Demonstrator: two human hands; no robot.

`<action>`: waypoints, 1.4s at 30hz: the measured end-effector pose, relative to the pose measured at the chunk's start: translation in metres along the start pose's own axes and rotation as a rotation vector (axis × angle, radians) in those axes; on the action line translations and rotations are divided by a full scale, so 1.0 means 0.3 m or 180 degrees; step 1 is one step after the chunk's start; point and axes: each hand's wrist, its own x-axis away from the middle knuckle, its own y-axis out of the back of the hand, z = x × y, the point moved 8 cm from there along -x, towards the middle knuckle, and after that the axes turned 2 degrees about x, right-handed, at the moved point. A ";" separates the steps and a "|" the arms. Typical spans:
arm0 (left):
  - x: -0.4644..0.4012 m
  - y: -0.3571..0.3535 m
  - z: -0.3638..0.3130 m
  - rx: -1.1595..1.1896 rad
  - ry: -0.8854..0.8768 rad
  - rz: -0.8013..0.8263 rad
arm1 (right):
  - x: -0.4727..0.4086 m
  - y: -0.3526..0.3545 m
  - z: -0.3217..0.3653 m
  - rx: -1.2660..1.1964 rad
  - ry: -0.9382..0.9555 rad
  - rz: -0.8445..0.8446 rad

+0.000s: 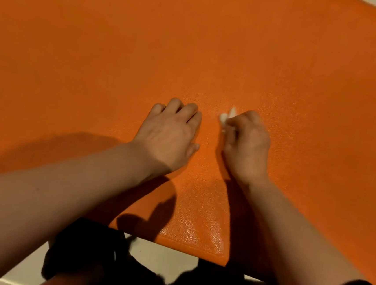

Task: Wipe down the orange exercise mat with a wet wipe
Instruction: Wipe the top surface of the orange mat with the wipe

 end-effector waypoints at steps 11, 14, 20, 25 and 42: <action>-0.106 0.015 0.012 0.0054 0.0026 -0.0031 | -0.114 -0.030 -0.004 0.0019 0.0397 0.0006; -0.138 0.027 0.016 0.0106 0.0073 -0.0099 | -0.190 0.070 -0.176 0.0012 -0.0549 -0.0705; -0.215 0.039 0.026 0.0111 0.0177 -0.0147 | -0.162 -0.076 0.046 -0.0204 0.0645 0.0073; -0.297 0.056 0.046 0.0170 0.0175 -0.0188 | -0.341 0.063 -0.208 0.0126 -0.0225 -0.0853; -0.514 0.089 0.086 0.0162 0.0040 -0.0189 | -0.537 0.040 -0.204 -0.0178 -0.0331 -0.0990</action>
